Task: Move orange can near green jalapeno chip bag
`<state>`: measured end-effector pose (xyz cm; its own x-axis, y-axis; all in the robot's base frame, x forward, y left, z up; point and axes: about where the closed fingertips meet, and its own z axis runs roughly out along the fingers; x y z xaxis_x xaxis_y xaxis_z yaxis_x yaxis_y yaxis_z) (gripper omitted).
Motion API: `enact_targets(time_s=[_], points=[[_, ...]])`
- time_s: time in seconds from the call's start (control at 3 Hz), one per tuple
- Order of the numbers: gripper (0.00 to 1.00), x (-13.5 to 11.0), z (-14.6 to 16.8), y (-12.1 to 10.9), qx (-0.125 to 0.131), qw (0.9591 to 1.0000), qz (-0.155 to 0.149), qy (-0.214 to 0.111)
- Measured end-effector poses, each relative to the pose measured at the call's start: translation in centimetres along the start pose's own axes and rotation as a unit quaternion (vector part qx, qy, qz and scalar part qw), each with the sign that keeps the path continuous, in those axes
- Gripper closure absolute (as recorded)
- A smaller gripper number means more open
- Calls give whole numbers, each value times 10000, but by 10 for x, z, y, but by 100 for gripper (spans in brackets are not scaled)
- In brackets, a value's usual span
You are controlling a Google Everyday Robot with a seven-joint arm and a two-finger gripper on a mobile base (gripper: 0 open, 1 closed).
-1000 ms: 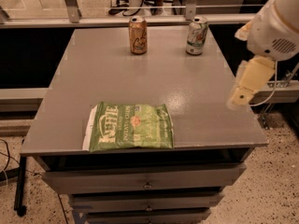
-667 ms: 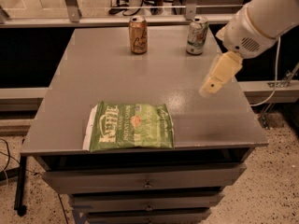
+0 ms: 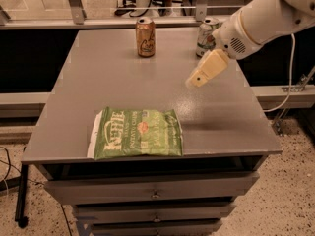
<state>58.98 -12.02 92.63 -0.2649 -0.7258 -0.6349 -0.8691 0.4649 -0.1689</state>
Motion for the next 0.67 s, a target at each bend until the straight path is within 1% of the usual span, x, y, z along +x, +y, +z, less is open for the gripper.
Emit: enact_targets(time_s=[0.33, 0.67], points=[[0, 0, 0, 1, -20, 10000, -5, 16], [0, -15, 21, -5, 24, 9995, 26, -314]])
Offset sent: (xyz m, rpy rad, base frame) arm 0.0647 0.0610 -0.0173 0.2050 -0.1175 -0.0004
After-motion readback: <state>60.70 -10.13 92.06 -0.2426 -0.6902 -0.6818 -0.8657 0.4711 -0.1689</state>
